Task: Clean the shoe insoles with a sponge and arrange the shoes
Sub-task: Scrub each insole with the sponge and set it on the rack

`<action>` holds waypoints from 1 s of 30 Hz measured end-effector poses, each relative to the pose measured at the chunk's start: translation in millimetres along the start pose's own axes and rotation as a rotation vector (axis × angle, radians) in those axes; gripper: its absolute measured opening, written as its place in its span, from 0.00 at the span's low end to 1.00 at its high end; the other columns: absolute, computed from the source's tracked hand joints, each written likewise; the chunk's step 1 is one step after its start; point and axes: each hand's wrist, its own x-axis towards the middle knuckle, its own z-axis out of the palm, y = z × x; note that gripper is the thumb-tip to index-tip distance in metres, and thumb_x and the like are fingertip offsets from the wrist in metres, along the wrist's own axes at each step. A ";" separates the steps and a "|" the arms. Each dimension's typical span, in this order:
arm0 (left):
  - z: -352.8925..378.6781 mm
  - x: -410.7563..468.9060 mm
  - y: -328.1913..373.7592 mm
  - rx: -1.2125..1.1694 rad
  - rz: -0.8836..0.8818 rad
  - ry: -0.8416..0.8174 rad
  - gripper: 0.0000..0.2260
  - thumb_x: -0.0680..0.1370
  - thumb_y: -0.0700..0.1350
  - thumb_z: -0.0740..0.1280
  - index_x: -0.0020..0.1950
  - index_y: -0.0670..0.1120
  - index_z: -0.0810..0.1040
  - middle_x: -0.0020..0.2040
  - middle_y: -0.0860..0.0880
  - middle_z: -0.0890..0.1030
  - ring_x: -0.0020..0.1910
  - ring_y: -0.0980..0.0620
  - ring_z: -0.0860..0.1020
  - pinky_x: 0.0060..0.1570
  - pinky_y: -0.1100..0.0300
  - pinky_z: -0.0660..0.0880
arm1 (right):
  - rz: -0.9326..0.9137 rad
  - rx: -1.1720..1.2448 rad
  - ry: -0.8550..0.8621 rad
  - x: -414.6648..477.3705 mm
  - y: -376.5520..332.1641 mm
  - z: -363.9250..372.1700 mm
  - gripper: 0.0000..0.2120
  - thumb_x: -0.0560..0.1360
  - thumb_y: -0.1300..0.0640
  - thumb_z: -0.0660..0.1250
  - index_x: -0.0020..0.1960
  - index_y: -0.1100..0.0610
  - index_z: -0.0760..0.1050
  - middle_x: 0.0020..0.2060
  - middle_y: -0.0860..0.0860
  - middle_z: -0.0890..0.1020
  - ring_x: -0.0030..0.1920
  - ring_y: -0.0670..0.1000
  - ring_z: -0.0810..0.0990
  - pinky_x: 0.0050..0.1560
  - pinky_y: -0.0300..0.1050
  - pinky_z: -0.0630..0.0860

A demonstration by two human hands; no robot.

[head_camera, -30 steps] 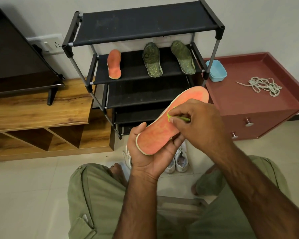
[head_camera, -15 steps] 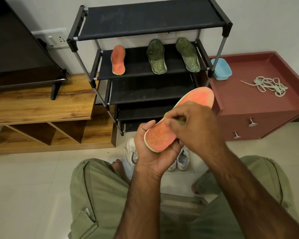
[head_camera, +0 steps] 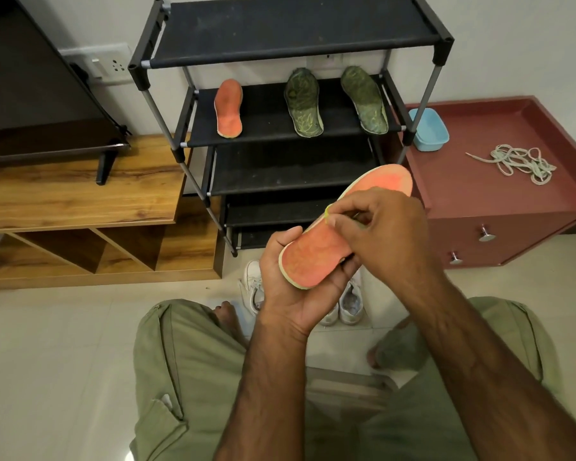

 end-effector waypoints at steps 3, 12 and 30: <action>-2.1 0.6 1.7 -0.007 -0.013 -0.022 0.25 0.78 0.51 0.58 0.64 0.33 0.74 0.59 0.34 0.80 0.60 0.39 0.80 0.64 0.48 0.76 | -0.030 0.017 -0.111 -7.8 1.8 0.7 0.06 0.75 0.55 0.76 0.50 0.46 0.87 0.46 0.40 0.85 0.47 0.40 0.83 0.53 0.40 0.80; -0.8 3.3 1.7 -0.034 -0.003 -0.087 0.26 0.75 0.47 0.61 0.69 0.32 0.68 0.63 0.32 0.76 0.65 0.36 0.76 0.72 0.46 0.69 | -0.025 -0.021 -0.225 -8.2 2.1 -12.7 0.07 0.75 0.54 0.77 0.52 0.45 0.86 0.43 0.39 0.85 0.43 0.37 0.82 0.47 0.32 0.78; 0.4 6.0 4.9 -0.037 0.010 -0.060 0.23 0.75 0.47 0.60 0.62 0.32 0.73 0.56 0.34 0.78 0.59 0.38 0.79 0.70 0.49 0.69 | -0.079 -0.085 -0.333 -13.5 -6.0 -15.1 0.06 0.74 0.53 0.77 0.49 0.43 0.87 0.44 0.37 0.85 0.45 0.38 0.82 0.52 0.37 0.79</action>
